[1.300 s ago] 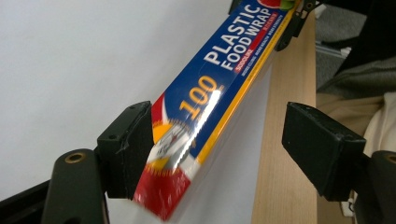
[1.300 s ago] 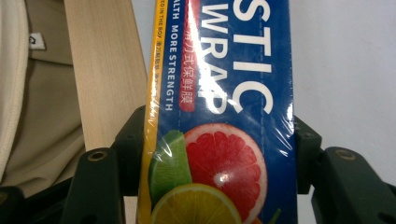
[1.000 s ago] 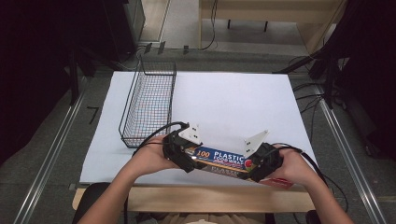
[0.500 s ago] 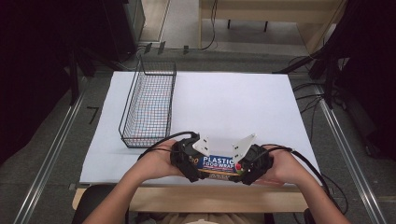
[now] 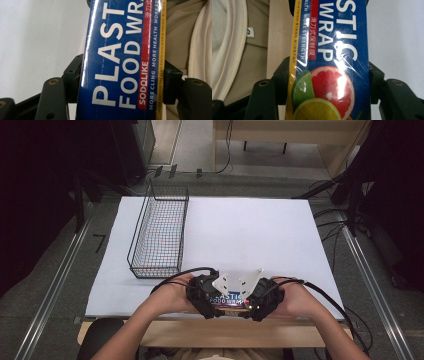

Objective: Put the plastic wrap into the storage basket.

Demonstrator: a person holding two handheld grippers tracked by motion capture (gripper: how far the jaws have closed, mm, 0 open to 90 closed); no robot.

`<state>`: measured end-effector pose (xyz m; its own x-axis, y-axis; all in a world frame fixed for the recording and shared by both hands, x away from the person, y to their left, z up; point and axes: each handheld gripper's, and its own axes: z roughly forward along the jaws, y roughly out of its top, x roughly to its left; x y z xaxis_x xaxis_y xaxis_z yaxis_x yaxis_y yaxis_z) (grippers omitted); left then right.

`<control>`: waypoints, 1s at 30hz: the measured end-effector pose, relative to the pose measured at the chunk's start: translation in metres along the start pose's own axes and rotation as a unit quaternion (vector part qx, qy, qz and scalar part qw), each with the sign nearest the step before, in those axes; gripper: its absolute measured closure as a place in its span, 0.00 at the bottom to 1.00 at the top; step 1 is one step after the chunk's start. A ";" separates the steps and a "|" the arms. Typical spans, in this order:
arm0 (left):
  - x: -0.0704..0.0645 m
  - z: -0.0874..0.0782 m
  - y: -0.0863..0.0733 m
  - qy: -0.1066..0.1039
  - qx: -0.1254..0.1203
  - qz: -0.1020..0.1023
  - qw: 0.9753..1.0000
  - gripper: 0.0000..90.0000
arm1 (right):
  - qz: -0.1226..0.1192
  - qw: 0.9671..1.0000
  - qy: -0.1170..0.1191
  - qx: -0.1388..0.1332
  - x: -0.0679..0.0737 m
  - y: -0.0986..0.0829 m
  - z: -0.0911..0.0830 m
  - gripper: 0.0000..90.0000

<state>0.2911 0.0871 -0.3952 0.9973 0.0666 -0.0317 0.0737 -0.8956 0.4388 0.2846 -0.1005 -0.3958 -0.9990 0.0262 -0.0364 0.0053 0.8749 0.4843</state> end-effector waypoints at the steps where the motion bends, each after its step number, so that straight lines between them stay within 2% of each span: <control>1: -0.001 0.001 0.000 0.001 -0.001 0.002 1.000 0.41 | -0.001 1.000 0.000 0.004 0.000 0.000 0.001 0.45; 7: -0.001 0.007 0.000 0.006 0.007 0.004 1.000 0.41 | -0.007 1.000 -0.010 0.006 0.001 -0.001 0.005 0.45; 8: -0.002 0.007 0.001 0.008 0.005 0.005 1.000 0.42 | -0.006 1.000 -0.006 0.008 0.001 -0.002 0.005 0.45; 12: -0.004 0.003 0.003 0.009 0.007 0.009 1.000 0.44 | -0.011 1.000 -0.001 -0.008 0.000 -0.005 0.004 0.45; 14: -0.005 0.002 0.003 0.005 0.004 0.005 1.000 0.44 | -0.012 1.000 0.003 -0.011 0.000 -0.005 0.003 0.44; 18: -0.008 -0.002 0.005 0.015 0.008 0.015 1.000 0.44 | -0.012 1.000 0.003 -0.022 0.002 -0.007 0.003 0.44; 21: -0.008 -0.003 0.005 0.014 0.011 0.011 1.000 0.44 | -0.014 0.999 -0.001 -0.028 0.001 -0.008 0.001 0.41; 22: -0.008 -0.003 0.005 0.015 0.012 0.011 1.000 0.44 | -0.022 0.999 -0.007 -0.038 0.002 -0.009 -0.001 0.37; 24: -0.008 -0.003 0.004 0.018 0.011 0.001 1.000 0.44 | -0.022 0.998 -0.008 -0.050 0.003 -0.011 -0.004 0.29; 28: -0.005 -0.006 0.002 0.010 0.007 -0.013 1.000 0.44 | -0.013 0.998 -0.032 -0.061 0.000 -0.015 -0.008 0.27; 30: -0.003 -0.007 0.001 0.010 0.008 -0.019 1.000 0.44 | -0.006 0.997 -0.030 -0.071 -0.002 -0.019 -0.011 0.27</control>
<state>0.2881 0.0894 -0.3889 0.9936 0.1092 -0.0299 0.1116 -0.8995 0.4224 0.2859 -0.1226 -0.3952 -0.9945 0.0479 -0.0934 -0.0181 0.7979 0.6025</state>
